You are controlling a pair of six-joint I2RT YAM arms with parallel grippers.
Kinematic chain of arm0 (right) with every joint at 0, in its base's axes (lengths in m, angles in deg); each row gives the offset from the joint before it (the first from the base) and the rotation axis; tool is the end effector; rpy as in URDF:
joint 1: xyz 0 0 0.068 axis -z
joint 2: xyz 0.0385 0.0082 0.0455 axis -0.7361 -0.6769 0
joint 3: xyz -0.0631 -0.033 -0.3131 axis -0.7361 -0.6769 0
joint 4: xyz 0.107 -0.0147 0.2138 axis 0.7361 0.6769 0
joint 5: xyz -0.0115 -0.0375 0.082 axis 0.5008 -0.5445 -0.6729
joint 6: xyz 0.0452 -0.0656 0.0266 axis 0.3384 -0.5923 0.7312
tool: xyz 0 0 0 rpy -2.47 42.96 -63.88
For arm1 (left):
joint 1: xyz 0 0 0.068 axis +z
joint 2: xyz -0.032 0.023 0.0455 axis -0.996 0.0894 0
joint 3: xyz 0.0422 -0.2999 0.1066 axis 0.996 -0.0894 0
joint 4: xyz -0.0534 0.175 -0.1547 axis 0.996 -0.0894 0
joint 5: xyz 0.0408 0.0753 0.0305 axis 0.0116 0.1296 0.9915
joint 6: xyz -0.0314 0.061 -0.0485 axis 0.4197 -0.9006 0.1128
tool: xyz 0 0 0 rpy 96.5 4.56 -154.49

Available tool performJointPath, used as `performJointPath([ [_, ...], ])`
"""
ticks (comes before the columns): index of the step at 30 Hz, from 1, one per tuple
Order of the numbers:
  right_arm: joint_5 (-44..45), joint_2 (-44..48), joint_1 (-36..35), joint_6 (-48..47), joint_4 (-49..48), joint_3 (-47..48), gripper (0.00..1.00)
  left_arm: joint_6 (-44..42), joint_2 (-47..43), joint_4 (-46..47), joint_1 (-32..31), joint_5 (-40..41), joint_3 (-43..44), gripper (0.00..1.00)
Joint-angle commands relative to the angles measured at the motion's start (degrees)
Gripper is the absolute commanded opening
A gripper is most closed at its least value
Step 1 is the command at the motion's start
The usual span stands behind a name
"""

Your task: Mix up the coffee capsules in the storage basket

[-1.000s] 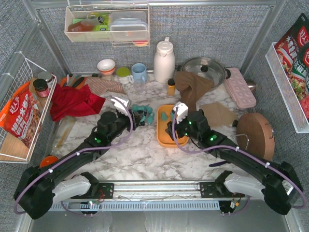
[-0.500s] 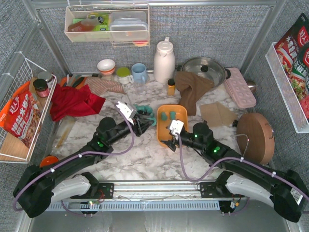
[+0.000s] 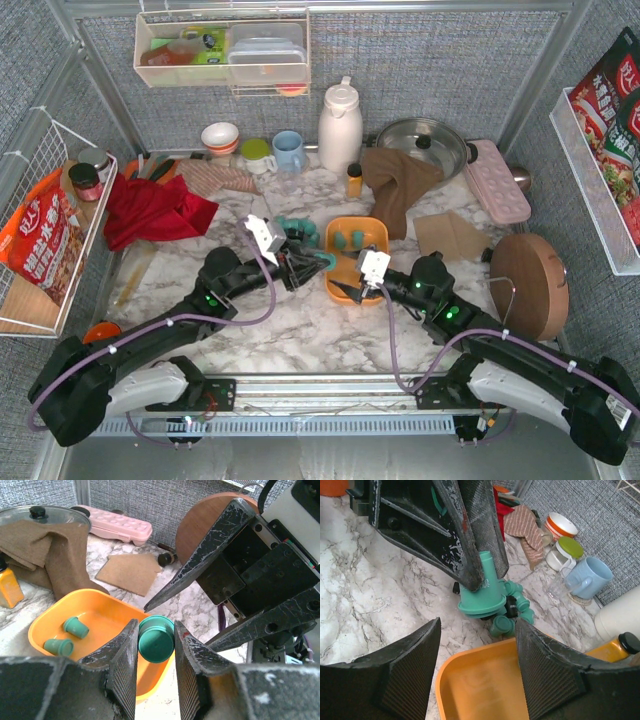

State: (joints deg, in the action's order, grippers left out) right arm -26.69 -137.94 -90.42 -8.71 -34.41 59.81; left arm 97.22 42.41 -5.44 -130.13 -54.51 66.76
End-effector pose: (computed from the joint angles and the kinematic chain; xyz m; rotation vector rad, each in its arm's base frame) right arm 0.1262 0.1490 0.3309 -1.0140 1.1444 0.5447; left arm 0.1406 -0.1853 0.3479 0.7422 1.2967 -1.1648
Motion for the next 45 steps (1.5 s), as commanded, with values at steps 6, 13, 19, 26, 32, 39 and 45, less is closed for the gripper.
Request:
performJointPath([
  [6,-3.7,-0.4,-0.1,-1.4,-2.7,1.4,0.64,0.4,0.5,3.3,-0.6,-3.5,1.1,0.21],
  [13,-4.0,-1.2,-0.4,-2.2,-2.0,2.5,0.62,0.4,1.1,3.4,-1.0,-4.6,1.6,0.21],
  [19,-4.1,-1.3,-0.6,-2.9,-0.7,2.9,0.49,0.5,1.5,3.3,-1.3,-5.1,1.6,0.20],
  [26,-4.3,-1.4,-0.7,-3.7,2.7,4.0,0.34,0.4,1.3,3.3,-1.4,-4.7,1.7,0.22],
  [32,-2.8,-1.1,-0.7,-4.2,5.7,4.6,0.24,-0.2,-0.2,1.7,-1.4,-0.9,1.1,0.62],
  [39,5.6,0.1,-0.7,-3.9,8.8,3.2,0.20,-2.9,-6.0,-1.4,-1.4,11.3,-1.0,0.92],
  [45,17.5,-3.8,-0.5,-1.0,13.7,5.3,0.19,-3.6,-10.6,-4.3,-1.5,21.5,-3.5,0.99],
])
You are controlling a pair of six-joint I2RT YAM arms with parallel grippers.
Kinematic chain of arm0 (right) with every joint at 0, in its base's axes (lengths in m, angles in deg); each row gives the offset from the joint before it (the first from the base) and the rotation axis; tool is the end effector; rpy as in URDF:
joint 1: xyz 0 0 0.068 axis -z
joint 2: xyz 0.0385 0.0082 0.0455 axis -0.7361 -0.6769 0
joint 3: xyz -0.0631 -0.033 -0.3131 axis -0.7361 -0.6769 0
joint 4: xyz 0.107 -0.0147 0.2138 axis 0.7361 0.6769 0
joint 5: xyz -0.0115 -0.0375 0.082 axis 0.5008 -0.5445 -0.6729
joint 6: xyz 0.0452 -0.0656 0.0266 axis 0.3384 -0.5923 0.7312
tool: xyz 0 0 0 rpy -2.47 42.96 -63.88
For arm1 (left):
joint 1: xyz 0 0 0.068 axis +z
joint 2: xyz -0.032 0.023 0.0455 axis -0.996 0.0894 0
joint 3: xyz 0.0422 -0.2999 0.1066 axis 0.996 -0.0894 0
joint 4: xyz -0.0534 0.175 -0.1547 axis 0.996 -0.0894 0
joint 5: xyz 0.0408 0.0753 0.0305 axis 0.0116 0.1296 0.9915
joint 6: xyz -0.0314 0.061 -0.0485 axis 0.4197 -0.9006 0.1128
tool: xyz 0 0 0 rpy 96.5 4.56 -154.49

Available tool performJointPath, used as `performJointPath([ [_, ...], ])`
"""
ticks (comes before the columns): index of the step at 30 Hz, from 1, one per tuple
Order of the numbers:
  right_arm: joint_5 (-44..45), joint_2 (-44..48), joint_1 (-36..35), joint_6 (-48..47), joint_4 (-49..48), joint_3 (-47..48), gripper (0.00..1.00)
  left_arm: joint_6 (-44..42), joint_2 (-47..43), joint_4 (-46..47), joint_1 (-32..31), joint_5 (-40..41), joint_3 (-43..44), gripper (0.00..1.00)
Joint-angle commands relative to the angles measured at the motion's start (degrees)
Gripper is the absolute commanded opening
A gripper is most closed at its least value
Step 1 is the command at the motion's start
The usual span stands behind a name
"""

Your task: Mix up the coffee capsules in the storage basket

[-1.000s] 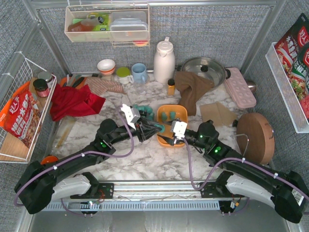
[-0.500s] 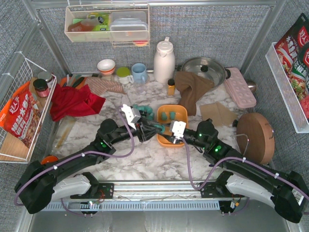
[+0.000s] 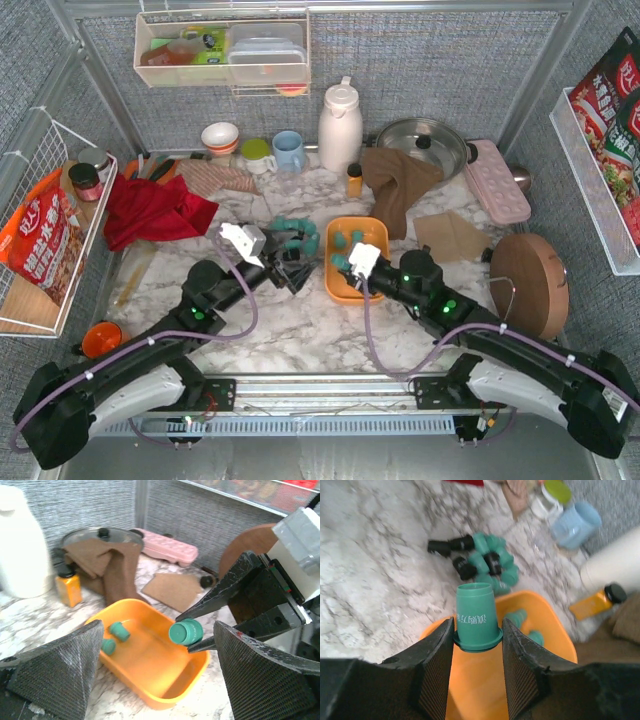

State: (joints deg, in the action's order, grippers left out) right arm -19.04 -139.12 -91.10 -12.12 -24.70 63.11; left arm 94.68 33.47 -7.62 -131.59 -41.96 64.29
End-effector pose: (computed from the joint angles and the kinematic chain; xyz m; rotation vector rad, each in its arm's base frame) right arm 0.1374 0.1497 0.3241 -1.0330 1.2842 0.4065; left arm 0.1247 -0.1548 0.3586 0.5762 1.2474 -1.0194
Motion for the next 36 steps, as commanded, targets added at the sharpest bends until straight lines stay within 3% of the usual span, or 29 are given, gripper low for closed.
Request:
performJointPath([
  [1,12.4,-4.3,0.3,3.1,5.5,3.1,0.19,-0.9,-2.1,-2.9,0.0,10.9,-1.2,0.99],
  [6,24.0,-12.9,1.6,9.2,10.8,8.5,0.22,0.4,-2.5,-8.2,0.0,21.7,-1.0,0.99],
  [12,26.6,-19.7,4.2,15.5,11.0,11.2,0.37,2.7,-0.7,-17.8,0.0,32.4,0.9,0.99],
  [20,26.6,-23.7,7.6,22.4,11.4,12.7,0.73,7.6,3.6,-29.3,0.3,42.7,2.7,0.99],
  [23,26.5,-23.4,8.1,23.6,12.4,13.2,0.78,10.0,6.6,-33.6,1.2,42.4,4.3,0.99],
  [28,24.0,-20.7,8.3,23.5,12.8,12.5,0.78,15.2,14.6,-41.5,7.0,35.2,9.0,0.96],
  [36,20.9,-15.4,8.4,22.4,14.6,10.7,0.78,13.0,27.0,-41.0,10.6,25.6,13.1,0.81],
])
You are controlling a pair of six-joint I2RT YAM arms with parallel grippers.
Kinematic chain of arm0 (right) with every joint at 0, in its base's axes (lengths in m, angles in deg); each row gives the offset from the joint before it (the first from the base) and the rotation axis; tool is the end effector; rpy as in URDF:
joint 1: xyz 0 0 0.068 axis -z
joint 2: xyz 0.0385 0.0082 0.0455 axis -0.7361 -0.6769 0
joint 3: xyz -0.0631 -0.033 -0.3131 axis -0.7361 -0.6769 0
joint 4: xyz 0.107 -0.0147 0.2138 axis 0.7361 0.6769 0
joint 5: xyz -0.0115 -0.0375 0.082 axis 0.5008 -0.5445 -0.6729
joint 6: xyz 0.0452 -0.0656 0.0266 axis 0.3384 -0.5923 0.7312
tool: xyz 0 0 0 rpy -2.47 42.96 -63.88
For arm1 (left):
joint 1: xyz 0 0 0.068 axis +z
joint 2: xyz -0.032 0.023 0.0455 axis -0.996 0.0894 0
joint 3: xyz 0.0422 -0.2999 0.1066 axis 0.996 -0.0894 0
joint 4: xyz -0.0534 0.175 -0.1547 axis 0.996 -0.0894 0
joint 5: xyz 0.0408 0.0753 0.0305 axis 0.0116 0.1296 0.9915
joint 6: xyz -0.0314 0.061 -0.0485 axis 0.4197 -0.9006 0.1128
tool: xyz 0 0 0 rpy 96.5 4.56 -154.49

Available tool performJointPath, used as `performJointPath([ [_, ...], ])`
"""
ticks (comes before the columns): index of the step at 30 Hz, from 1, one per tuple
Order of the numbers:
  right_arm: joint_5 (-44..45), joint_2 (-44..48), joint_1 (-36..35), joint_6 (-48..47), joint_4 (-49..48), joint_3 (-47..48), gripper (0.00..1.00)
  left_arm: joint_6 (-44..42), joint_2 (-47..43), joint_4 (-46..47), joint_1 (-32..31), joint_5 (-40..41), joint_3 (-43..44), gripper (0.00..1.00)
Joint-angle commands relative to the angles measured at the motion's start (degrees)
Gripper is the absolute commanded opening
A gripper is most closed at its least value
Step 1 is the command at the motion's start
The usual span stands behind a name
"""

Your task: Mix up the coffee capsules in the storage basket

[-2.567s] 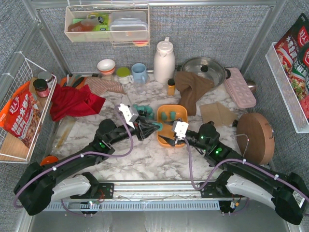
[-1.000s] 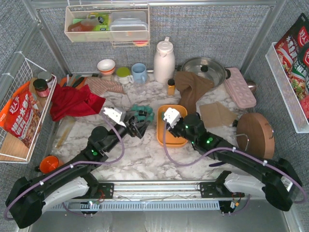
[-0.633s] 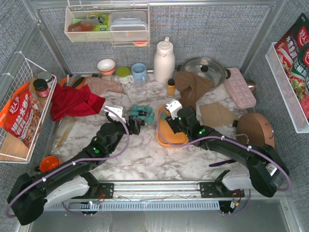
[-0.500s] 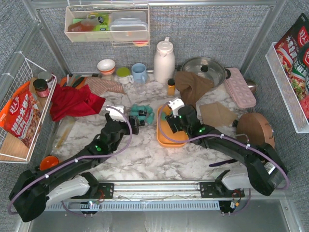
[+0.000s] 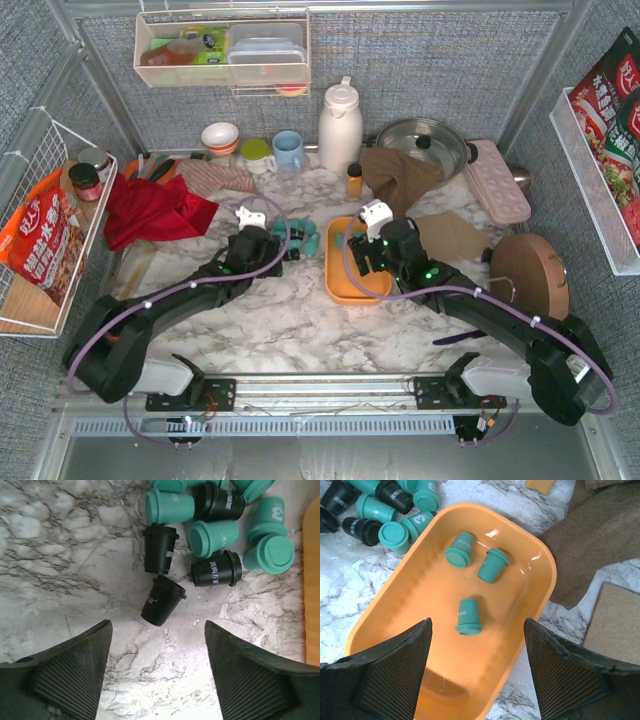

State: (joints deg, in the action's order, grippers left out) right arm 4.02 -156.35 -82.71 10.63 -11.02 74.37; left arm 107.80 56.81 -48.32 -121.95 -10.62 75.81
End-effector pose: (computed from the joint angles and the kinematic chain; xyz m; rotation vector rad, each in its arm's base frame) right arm 0.2285 0.1421 0.2976 -0.4830 1.9096 0.1663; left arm 0.2327 -0.1453 0.2416 0.0233 2.1830 -0.2562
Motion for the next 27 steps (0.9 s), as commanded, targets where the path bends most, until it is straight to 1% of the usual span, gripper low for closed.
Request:
performJointPath([
  [1,-2.4,2.3,0.0,-0.5,1.2,-0.7,0.78,-0.3,5.3,-0.1,1.0,-6.0,2.1,0.79],
  [7,-3.8,5.1,0.1,-1.0,2.5,-1.4,0.78,-3.4,11.6,-1.6,1.6,-7.1,5.9,0.75],
  [9,-4.3,5.7,0.1,-1.1,2.8,-1.5,0.78,-4.5,13.2,-1.2,2.3,-9.1,6.6,0.71],
  [11,-4.5,6.2,0.1,-1.1,3.1,-1.4,0.78,-5.0,14.7,-1.9,3.1,-10.5,7.6,0.64],
  [14,-4.9,6.7,0.1,-1.2,3.5,-1.4,0.78,-5.7,16.4,-3.5,4.1,-10.9,9.0,0.61],
  [20,-5.1,6.8,0.1,-1.3,3.7,-1.4,0.78,-6.5,17.6,-3.8,4.3,-12.5,9.1,0.54],
  [27,-5.4,6.7,0.2,-1.0,3.9,-1.1,0.78,-7.2,17.0,-3.4,4.3,-13.0,8.2,0.48],
])
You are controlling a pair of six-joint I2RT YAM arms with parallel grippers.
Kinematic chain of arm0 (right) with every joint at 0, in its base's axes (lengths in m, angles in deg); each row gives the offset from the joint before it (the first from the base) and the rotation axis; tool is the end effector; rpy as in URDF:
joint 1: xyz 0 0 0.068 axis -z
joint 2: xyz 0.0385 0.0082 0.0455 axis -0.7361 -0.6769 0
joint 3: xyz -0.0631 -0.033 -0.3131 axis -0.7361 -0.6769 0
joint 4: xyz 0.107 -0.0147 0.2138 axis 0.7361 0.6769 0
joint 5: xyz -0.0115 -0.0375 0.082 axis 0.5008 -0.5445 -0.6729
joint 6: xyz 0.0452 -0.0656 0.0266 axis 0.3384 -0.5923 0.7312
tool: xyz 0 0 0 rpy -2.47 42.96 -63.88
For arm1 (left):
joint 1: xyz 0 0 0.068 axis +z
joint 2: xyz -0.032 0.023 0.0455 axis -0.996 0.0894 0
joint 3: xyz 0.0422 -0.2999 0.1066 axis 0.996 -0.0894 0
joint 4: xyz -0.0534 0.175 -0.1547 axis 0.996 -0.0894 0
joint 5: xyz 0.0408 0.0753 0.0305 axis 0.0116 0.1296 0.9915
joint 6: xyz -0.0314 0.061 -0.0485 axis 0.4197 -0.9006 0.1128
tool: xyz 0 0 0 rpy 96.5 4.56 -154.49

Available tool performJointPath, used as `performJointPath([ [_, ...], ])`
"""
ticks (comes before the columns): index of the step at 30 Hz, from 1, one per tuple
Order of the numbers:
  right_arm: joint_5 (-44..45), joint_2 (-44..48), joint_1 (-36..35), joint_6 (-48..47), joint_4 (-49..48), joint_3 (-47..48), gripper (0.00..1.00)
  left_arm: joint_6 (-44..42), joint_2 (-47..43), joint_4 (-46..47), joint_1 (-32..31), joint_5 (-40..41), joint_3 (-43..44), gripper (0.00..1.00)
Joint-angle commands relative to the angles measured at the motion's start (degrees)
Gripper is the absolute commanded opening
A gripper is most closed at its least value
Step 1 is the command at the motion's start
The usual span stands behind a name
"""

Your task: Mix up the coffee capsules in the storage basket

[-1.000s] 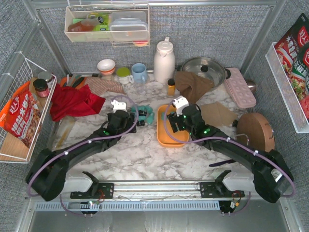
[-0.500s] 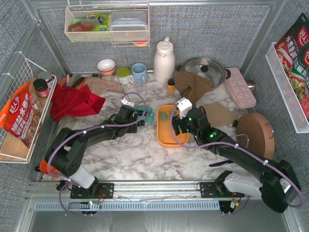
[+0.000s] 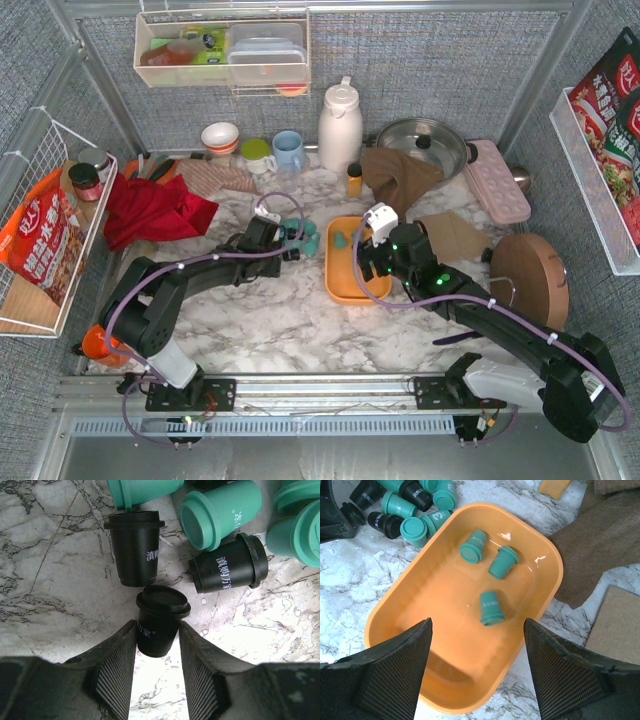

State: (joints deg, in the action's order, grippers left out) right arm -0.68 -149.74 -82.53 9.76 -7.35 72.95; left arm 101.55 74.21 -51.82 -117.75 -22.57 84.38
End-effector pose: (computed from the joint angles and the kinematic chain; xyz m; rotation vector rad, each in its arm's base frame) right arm 0.2036 0.1308 0.3067 -0.5391 1.8780 0.2414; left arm 0.2845 -0.1727 0.1928 0.2179 2.4264 -0.2635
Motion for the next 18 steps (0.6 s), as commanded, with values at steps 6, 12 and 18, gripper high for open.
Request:
performJointPath([
  [6,-0.6,0.8,0.0,-0.2,0.9,0.3,0.77,-2.4,-3.2,1.2,0.1,-2.0,-1.4,0.41],
  [12,-0.7,2.0,0.0,0.2,1.7,0.8,0.77,-4.1,-7.7,4.8,0.1,-3.7,-4.7,0.36],
  [18,-0.8,3.0,0.0,0.6,2.7,1.4,0.77,-5.4,-13.8,8.7,0.1,-4.4,-8.3,0.34],
])
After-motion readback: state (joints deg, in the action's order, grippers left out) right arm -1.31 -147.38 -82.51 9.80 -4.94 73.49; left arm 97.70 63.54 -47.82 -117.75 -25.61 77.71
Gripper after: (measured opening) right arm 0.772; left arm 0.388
